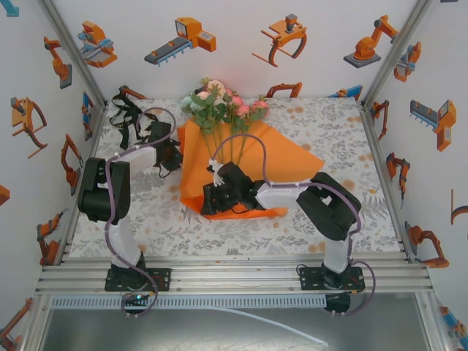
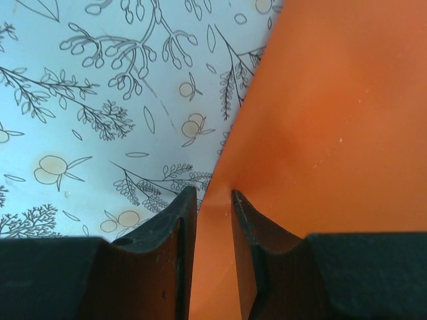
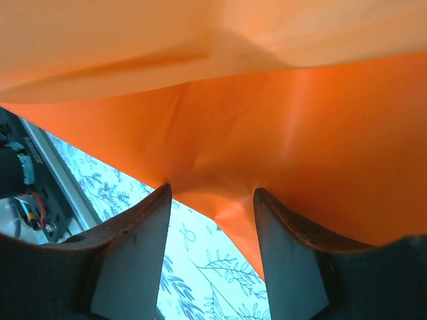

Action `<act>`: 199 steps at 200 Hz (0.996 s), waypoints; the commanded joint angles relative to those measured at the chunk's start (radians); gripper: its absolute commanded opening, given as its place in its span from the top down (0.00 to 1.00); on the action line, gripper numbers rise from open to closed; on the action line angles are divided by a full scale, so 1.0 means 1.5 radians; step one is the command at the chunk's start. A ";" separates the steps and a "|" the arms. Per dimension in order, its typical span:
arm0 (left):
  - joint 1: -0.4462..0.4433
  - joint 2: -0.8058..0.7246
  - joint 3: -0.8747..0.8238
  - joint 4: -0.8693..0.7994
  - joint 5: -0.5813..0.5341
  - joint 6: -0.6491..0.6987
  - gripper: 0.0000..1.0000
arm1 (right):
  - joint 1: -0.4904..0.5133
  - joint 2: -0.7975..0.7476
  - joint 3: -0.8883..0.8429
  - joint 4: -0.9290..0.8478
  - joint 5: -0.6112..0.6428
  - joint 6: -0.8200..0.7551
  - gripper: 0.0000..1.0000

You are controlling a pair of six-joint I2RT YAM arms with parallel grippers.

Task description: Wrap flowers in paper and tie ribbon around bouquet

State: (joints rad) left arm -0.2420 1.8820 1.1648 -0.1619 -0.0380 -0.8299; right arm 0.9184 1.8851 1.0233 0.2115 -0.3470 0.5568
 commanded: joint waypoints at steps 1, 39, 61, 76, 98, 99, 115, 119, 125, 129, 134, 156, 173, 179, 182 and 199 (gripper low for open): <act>0.012 0.018 0.025 -0.013 0.005 -0.019 0.70 | 0.012 -0.004 0.014 -0.032 0.003 -0.046 0.42; 0.014 -0.019 -0.018 0.018 0.135 -0.081 0.74 | 0.012 0.001 0.019 -0.041 0.051 -0.032 0.52; 0.011 -0.091 -0.118 0.031 0.160 -0.167 0.74 | 0.008 0.016 0.033 -0.046 0.072 -0.016 0.57; -0.005 -0.143 -0.197 0.044 0.164 -0.229 0.74 | 0.007 0.026 0.041 -0.052 0.079 -0.007 0.62; -0.039 -0.209 -0.304 0.058 0.163 -0.316 0.74 | 0.005 0.032 0.042 -0.049 0.093 0.004 0.72; -0.041 -0.212 -0.309 0.060 0.163 -0.319 0.74 | 0.005 0.032 0.042 -0.048 0.094 0.004 0.72; -0.062 -0.253 -0.361 0.068 0.162 -0.359 0.74 | 0.003 0.034 0.043 -0.049 0.102 0.005 0.78; -0.066 -0.262 -0.368 0.068 0.162 -0.365 0.74 | 0.002 0.035 0.043 -0.050 0.102 0.005 0.80; -0.072 -0.276 -0.378 0.068 0.162 -0.371 0.74 | 0.002 0.036 0.043 -0.049 0.102 0.004 0.81; -0.076 -0.285 -0.382 0.069 0.161 -0.374 0.74 | 0.001 0.037 0.043 -0.048 0.102 0.005 0.82; -0.081 -0.295 -0.384 0.067 0.161 -0.375 0.74 | 0.000 0.038 0.043 -0.049 0.101 0.005 0.83; -0.090 -0.335 -0.374 0.046 0.154 -0.371 0.74 | -0.002 0.045 0.047 -0.050 0.093 0.005 0.83; -0.090 -0.372 -0.357 -0.001 0.122 -0.364 0.73 | -0.002 0.048 0.044 -0.047 0.085 0.007 0.83; -0.090 -0.383 -0.352 -0.014 0.107 -0.358 0.72 | -0.002 0.049 0.044 -0.045 0.077 0.005 0.83; -0.089 -0.388 -0.349 -0.019 0.101 -0.356 0.71 | -0.002 0.049 0.044 -0.044 0.073 0.004 0.83; -0.088 -0.403 -0.341 -0.021 0.098 -0.358 0.69 | -0.002 0.047 0.036 -0.035 0.046 0.001 0.83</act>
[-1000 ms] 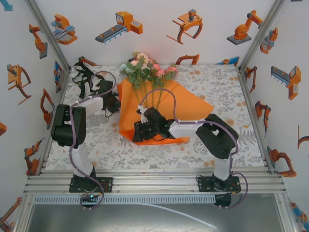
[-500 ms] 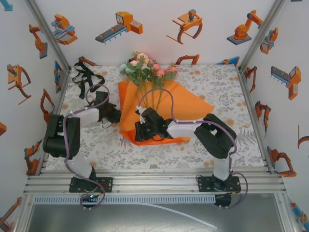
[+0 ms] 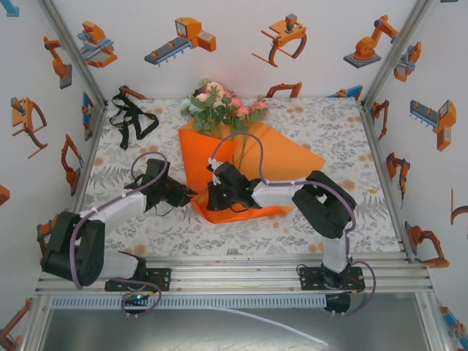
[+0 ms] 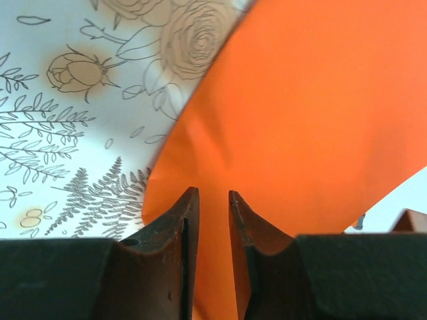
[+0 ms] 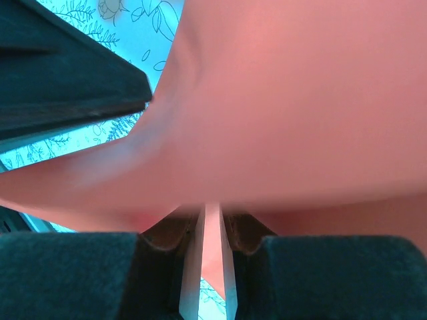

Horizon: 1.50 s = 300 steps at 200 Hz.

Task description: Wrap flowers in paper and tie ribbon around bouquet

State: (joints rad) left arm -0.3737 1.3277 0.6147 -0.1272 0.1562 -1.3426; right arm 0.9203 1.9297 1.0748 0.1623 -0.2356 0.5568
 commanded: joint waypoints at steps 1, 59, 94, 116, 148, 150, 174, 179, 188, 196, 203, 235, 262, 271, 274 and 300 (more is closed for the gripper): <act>0.000 -0.034 0.026 -0.044 -0.030 -0.017 0.69 | -0.003 0.018 0.001 -0.001 -0.030 0.001 0.83; -0.002 0.037 0.018 0.060 -0.020 -0.068 0.67 | -0.003 -0.045 -0.058 0.063 -0.076 0.011 0.63; -0.002 0.120 0.081 0.093 -0.032 -0.056 0.70 | 0.005 -0.120 -0.121 0.095 -0.080 -0.008 0.50; -0.002 0.149 0.104 0.089 -0.044 -0.065 0.71 | 0.037 -0.157 -0.130 0.065 -0.021 -0.055 0.34; 0.001 0.158 0.110 0.061 -0.080 -0.089 0.71 | 0.076 -0.136 -0.096 0.076 0.084 -0.072 0.25; 0.001 0.157 0.110 0.060 -0.082 -0.091 0.71 | 0.078 -0.131 -0.091 0.076 0.091 -0.071 0.25; 0.006 0.157 0.112 0.038 -0.105 -0.108 0.71 | 0.091 -0.072 -0.031 0.072 0.147 -0.038 0.25; 0.007 0.158 0.113 0.031 -0.109 -0.112 0.71 | 0.094 -0.062 -0.020 0.068 0.154 -0.027 0.26; 0.013 0.157 0.112 0.026 -0.113 -0.117 0.70 | 0.099 -0.049 -0.002 0.058 0.166 -0.010 0.30; 0.019 0.153 0.111 0.023 -0.116 -0.121 0.70 | 0.102 -0.043 0.005 0.053 0.178 -0.003 0.36; 0.024 0.149 0.110 0.019 -0.121 -0.123 0.69 | 0.103 -0.043 0.005 0.048 0.182 0.000 0.44; 0.058 0.105 0.115 -0.004 -0.152 -0.101 0.66 | 0.102 -0.082 -0.038 0.036 0.201 0.005 0.85; 0.087 0.068 0.118 0.004 -0.160 -0.057 0.61 | 0.083 -0.102 -0.109 0.090 0.169 0.063 1.00; 0.094 0.057 0.116 0.011 -0.160 -0.043 0.61 | 0.072 -0.099 -0.122 0.103 0.147 0.088 1.00; 0.095 0.054 0.116 0.015 -0.160 -0.037 0.61 | 0.068 -0.098 -0.124 0.102 0.143 0.094 1.00; 0.098 0.032 0.116 0.055 -0.151 0.050 0.61 | 0.013 -0.078 -0.132 0.096 0.062 0.155 0.98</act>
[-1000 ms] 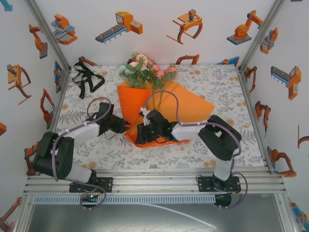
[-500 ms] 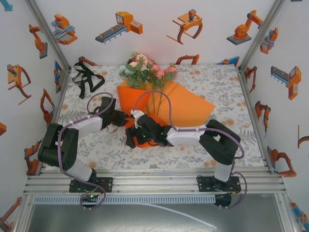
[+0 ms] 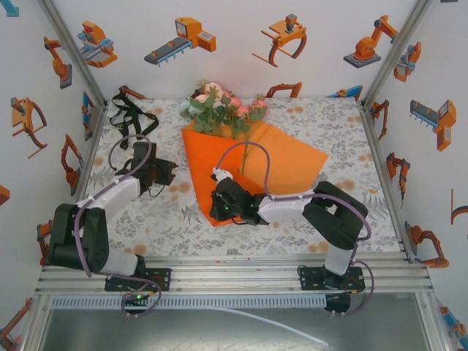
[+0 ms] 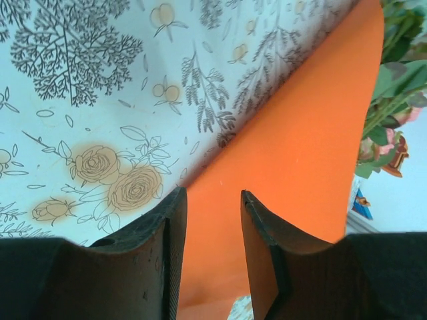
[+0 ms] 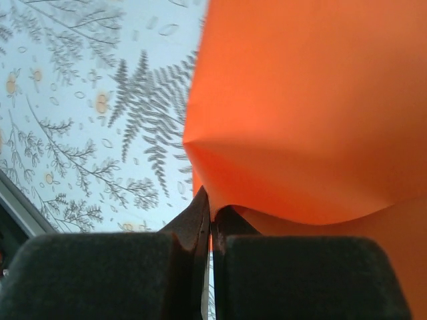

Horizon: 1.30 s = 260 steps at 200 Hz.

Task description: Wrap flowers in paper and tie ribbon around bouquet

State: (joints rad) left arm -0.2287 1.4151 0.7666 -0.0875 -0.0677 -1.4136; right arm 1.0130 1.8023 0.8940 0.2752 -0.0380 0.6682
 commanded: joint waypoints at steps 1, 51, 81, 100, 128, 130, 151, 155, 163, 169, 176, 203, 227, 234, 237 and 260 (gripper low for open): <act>0.001 -0.026 0.015 0.032 0.000 0.102 0.61 | -0.051 0.008 -0.011 0.022 -0.074 0.082 0.98; -0.040 0.079 0.109 0.072 0.148 0.227 0.67 | -0.072 0.007 -0.017 0.011 -0.104 0.112 0.71; -0.096 0.157 0.165 0.083 0.113 0.213 0.69 | -0.072 -0.042 -0.058 0.029 -0.074 0.126 0.54; -0.110 0.229 0.212 0.084 0.099 0.219 0.71 | -0.072 -0.056 -0.063 0.004 -0.055 0.131 0.53; -0.108 0.302 0.256 0.067 0.056 0.227 0.74 | -0.068 -0.092 -0.071 -0.025 -0.025 0.134 0.52; -0.108 0.305 0.257 0.067 0.051 0.227 0.74 | -0.066 -0.094 -0.072 -0.025 -0.024 0.134 0.52; -0.106 0.323 0.265 0.059 0.008 0.231 0.75 | -0.041 -0.155 -0.084 -0.046 0.003 0.095 0.51; -0.105 0.325 0.266 0.058 0.000 0.231 0.75 | -0.036 -0.172 -0.081 -0.056 0.006 0.083 0.51; -0.103 0.330 0.269 0.054 -0.012 0.231 0.75 | -0.024 -0.193 -0.076 -0.073 0.008 0.062 0.52; -0.100 0.335 0.271 0.048 -0.018 0.229 0.75 | -0.014 -0.208 -0.069 -0.085 0.010 0.046 0.52; -0.098 0.339 0.272 0.045 -0.022 0.228 0.75 | -0.004 -0.222 -0.060 -0.099 0.018 0.028 0.52; -0.093 0.350 0.272 0.044 -0.028 0.216 0.75 | 0.038 -0.232 0.004 -0.125 0.019 -0.038 0.60; -0.090 0.353 0.271 0.040 -0.038 0.201 0.75 | 0.053 -0.164 0.078 -0.125 0.016 -0.040 0.63; -0.087 0.353 0.270 0.037 -0.040 0.196 0.75 | 0.054 -0.138 0.094 -0.127 0.038 -0.035 0.63; -0.086 0.353 0.269 0.036 -0.040 0.194 0.75 | 0.052 -0.124 0.104 -0.132 0.057 -0.034 0.63; -0.075 0.352 0.264 0.024 -0.050 0.179 0.75 | 0.044 -0.049 0.153 -0.173 0.156 -0.045 0.64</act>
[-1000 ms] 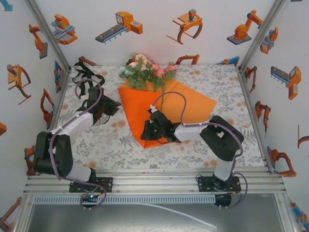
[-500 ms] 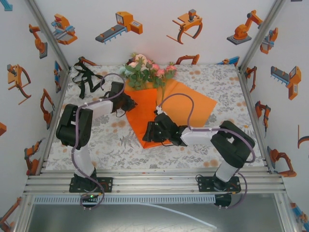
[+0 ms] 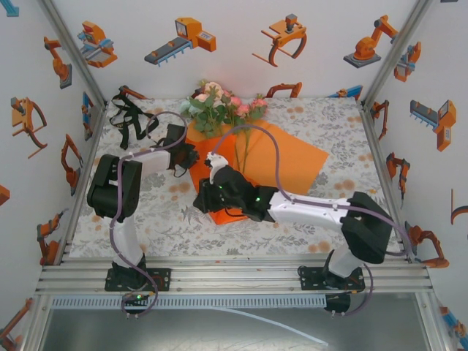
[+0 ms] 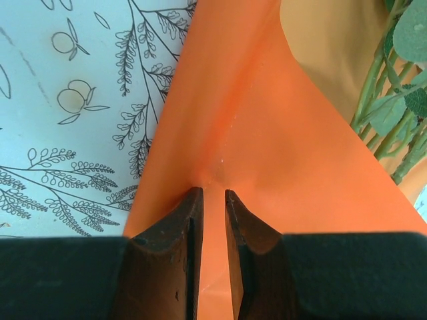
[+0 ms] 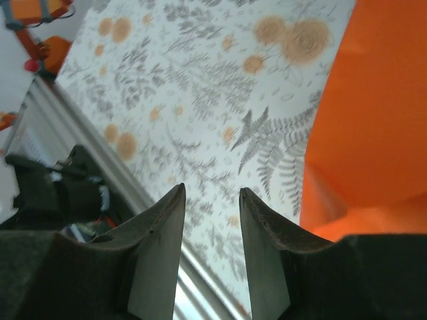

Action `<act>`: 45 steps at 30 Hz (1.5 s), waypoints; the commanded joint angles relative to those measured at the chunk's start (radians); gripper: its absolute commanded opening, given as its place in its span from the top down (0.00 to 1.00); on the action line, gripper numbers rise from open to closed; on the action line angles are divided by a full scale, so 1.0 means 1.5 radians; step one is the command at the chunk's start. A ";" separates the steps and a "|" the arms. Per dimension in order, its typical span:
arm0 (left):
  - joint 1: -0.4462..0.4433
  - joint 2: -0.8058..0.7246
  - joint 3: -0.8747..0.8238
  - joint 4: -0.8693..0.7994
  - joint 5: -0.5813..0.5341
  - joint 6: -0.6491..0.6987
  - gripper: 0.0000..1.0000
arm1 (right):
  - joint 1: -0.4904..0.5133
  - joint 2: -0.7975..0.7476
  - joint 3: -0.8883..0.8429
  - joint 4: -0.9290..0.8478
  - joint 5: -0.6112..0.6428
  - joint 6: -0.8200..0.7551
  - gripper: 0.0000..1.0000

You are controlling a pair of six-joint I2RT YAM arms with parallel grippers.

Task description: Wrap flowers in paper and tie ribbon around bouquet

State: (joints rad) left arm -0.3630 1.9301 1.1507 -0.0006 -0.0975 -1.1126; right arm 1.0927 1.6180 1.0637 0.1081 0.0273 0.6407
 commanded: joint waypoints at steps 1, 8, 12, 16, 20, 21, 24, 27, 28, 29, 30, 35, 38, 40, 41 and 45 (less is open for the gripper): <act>0.015 0.008 0.008 -0.035 -0.031 -0.023 0.75 | -0.011 0.077 0.041 -0.064 0.114 -0.028 0.64; 0.056 0.020 -0.005 -0.015 -0.012 -0.046 0.75 | -0.042 0.138 0.009 -0.076 0.063 0.016 0.66; 0.077 0.038 0.010 -0.007 -0.001 -0.045 0.75 | -0.042 0.123 -0.043 -0.071 0.042 0.022 0.66; 0.088 0.062 0.039 -0.003 0.013 -0.034 0.75 | -0.042 0.114 -0.069 -0.054 0.022 0.027 0.65; 0.103 0.078 0.071 0.017 0.046 -0.011 0.73 | -0.042 0.117 -0.071 -0.058 0.014 0.026 0.65; 0.109 0.079 0.081 0.021 0.056 -0.003 0.72 | -0.042 0.115 -0.072 -0.058 0.013 0.026 0.65; 0.128 0.058 0.104 0.017 0.070 0.026 0.68 | -0.042 0.107 -0.074 -0.062 0.011 0.020 0.65; 0.138 0.008 0.100 -0.006 0.079 0.051 0.65 | -0.043 0.096 -0.068 -0.070 0.005 0.007 0.65; 0.138 -0.018 0.087 -0.014 0.083 0.055 0.65 | -0.042 0.092 -0.061 -0.075 0.004 0.002 0.65; 0.135 -0.044 0.067 -0.015 0.088 0.056 0.65 | -0.043 0.088 -0.055 -0.078 0.002 -0.005 0.64; 0.129 -0.073 0.039 -0.014 0.091 0.056 0.65 | -0.043 0.084 -0.046 -0.081 -0.001 -0.010 0.64; 0.085 -0.155 -0.072 0.003 0.039 0.096 0.66 | -0.043 0.080 -0.008 -0.078 -0.009 -0.019 0.62; 0.074 -0.127 -0.051 -0.019 0.054 0.122 0.72 | -0.043 0.087 0.023 -0.080 -0.020 -0.029 0.62; 0.069 -0.103 -0.031 -0.015 0.054 0.130 0.74 | -0.042 0.097 0.039 -0.077 -0.020 -0.037 0.61; 0.067 -0.088 -0.017 -0.013 0.048 0.134 0.74 | -0.042 0.104 0.046 -0.077 -0.015 -0.041 0.62; 0.067 -0.008 0.074 -0.031 0.027 0.170 0.74 | -0.045 0.135 0.053 -0.068 0.005 -0.051 0.61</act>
State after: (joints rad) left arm -0.2649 1.8668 1.1683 -0.0216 -0.0193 -0.9321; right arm 1.0241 1.7775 1.1259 -0.0013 0.0158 0.5953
